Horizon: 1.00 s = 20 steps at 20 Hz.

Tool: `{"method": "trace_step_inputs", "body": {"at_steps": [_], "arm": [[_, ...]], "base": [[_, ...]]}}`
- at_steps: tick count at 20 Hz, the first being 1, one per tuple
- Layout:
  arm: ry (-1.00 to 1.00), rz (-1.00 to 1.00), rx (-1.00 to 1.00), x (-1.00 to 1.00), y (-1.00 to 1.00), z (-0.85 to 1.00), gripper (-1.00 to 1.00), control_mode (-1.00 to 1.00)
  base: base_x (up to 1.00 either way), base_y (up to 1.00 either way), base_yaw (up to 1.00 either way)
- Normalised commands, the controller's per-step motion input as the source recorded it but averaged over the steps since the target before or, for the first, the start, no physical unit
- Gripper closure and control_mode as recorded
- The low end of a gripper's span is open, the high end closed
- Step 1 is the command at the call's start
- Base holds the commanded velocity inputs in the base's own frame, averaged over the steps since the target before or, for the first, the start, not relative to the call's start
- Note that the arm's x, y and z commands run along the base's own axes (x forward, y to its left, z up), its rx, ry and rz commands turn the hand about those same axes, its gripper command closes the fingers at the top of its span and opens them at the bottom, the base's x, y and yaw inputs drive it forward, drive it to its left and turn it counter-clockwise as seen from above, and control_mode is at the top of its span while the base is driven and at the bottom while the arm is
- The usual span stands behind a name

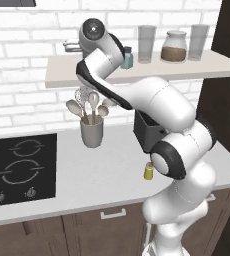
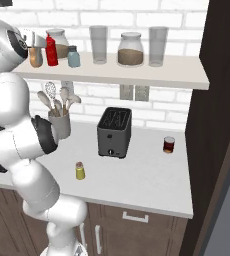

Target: Put the shaker and condiment bottle from the counter next to their counterparts in the cabinet.

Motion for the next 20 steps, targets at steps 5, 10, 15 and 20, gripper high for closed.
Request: {"method": "trace_step_inputs", "body": {"at_steps": [5,10,15,20], "arm": [[0.00,0.00,0.07,-0.50,0.00,0.00,-1.00,-1.00],[0.00,-0.03,0.04,-0.60,0.00,0.00,-1.00,-1.00],[-0.01,-0.05,0.01,-0.72,0.00,-0.01,-1.00,-1.00],[0.00,-0.09,0.00,-0.83,0.00,-0.05,-1.00,-1.00]], "base": [[0.00,0.00,0.00],[0.00,0.00,0.00],[0.00,0.00,0.00],[0.00,0.00,0.00]]}}
